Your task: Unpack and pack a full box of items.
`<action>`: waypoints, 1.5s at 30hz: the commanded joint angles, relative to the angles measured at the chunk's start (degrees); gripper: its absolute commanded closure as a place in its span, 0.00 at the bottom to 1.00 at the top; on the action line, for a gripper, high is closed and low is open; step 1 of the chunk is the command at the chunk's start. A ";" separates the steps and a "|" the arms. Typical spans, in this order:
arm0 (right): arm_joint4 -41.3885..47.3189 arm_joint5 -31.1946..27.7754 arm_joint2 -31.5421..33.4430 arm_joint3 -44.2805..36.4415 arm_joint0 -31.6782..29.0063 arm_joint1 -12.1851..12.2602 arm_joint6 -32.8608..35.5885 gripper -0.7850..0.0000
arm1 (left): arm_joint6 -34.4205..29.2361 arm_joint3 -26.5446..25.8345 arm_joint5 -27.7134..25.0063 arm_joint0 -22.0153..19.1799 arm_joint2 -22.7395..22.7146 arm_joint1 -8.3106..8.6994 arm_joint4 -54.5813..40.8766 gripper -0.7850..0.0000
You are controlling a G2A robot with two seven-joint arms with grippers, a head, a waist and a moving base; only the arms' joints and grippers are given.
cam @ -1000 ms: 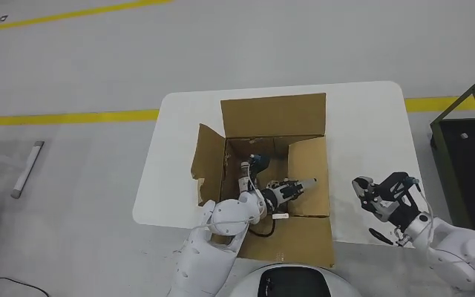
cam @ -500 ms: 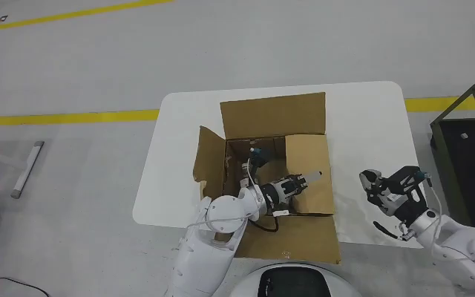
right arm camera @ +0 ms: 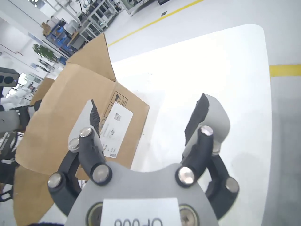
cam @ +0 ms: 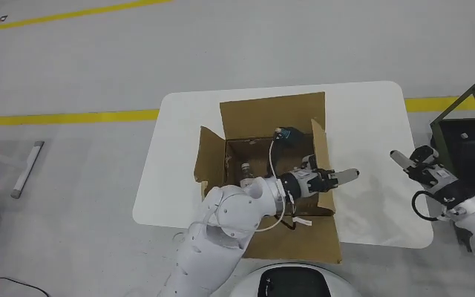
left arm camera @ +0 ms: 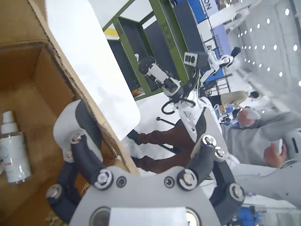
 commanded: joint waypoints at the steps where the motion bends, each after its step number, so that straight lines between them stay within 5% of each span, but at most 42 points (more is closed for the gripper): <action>1: 4.48 -0.20 1.24 0.42 -0.09 0.02 1.34 0.15 | -0.14 0.29 -0.91 -0.49 1.93 -0.09 2.55 0.00; 2: 5.55 -0.55 1.81 0.42 -0.15 0.07 2.25 0.24 | -0.12 0.55 -1.19 -0.52 2.86 -0.18 3.06 0.00; 3: 6.11 -0.96 2.33 0.41 -0.23 0.14 3.08 0.50 | 0.08 0.66 -1.30 -0.66 3.57 -0.27 3.59 0.00; 11: 0.90 -3.05 5.35 0.01 -0.76 0.54 4.27 0.66 | 0.46 1.93 -3.55 -2.43 8.04 -1.11 5.02 0.00; 12: -0.31 -3.71 5.87 -0.25 -0.71 0.62 4.27 0.61 | 0.57 2.17 -3.75 -2.67 8.46 -1.24 4.78 0.00; 13: -2.63 -4.08 6.55 -0.13 -0.81 0.73 4.42 0.00 | 0.60 2.52 -4.00 -3.06 8.88 -1.36 5.10 0.00; 24: -1.71 -3.39 6.38 0.14 -0.82 0.66 4.05 0.00 | 1.27 8.10 -4.49 -5.31 13.94 -2.94 6.69 0.00; 31: 17.09 2.18 4.39 1.60 0.09 0.23 8.47 0.00 | 0.88 9.42 -4.06 -5.63 14.46 -3.44 6.73 0.00; 33: 20.03 3.44 3.24 1.91 0.63 0.18 9.88 0.53 | 0.86 9.60 -3.99 -5.57 14.45 -3.51 6.83 0.00; 39: 21.39 4.19 -1.51 2.44 2.55 0.12 12.32 0.78 | 0.22 9.90 -3.66 -5.40 14.23 -3.63 7.37 0.00; 40: 21.17 3.99 -2.26 2.52 2.92 0.11 12.60 0.89 | 0.17 9.96 -3.58 -5.34 14.11 -3.64 7.45 0.00; 45: 20.79 3.98 -5.55 4.30 4.29 -0.01 12.68 1.00 | 0.07 9.82 -3.55 -5.07 13.60 -3.67 7.75 0.00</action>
